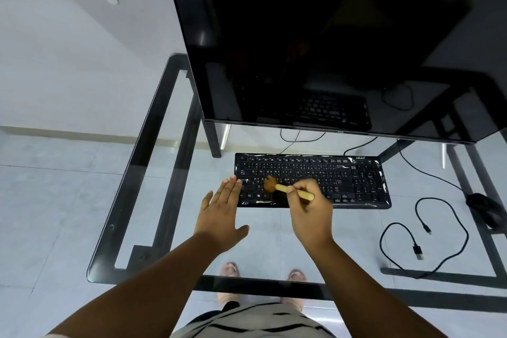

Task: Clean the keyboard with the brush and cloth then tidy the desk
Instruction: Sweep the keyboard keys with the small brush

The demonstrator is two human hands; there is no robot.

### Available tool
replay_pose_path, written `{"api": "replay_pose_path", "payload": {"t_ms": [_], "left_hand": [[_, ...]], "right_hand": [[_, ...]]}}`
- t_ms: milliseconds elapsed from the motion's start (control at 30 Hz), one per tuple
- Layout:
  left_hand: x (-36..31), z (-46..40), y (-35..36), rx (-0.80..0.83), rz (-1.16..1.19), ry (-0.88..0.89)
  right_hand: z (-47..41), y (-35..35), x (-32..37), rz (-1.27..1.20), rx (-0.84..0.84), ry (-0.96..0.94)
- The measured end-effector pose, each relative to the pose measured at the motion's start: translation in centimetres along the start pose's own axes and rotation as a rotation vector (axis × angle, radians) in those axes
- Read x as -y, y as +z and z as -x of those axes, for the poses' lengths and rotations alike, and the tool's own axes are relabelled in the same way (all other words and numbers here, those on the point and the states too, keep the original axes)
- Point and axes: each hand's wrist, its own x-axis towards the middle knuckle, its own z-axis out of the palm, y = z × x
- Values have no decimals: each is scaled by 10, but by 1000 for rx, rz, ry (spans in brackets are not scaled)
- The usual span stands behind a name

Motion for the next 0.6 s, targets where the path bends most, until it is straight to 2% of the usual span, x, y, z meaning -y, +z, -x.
{"api": "replay_pose_path", "payload": {"t_ms": [100,200,267,333,400,467,533,600], "left_hand": [[-6,0,0,-15,-18,39],[-11,-1,1,-2,-34,87],[-13,0,1,3,-36,114],[-15,-1,2,10,-42,128],[-16,-1,2,11,-48,127],[-17,-2,2,12,-49,124],[-19,-2,3,17,-52,120],[-19,-2,3,10,-54,115]], "right_hand": [[-1,-3,0,22,111,-20],[-5,-7,-4,94,-24,2],[-7,-10,-4,27,-43,-4],[-6,-12,-2,-37,66,-11],[-5,-12,-3,28,128,-15],[-6,-13,-7,87,33,17],[-9,-16,-11,29,-53,42],[-11,-18,-9,-53,8,30]]}}
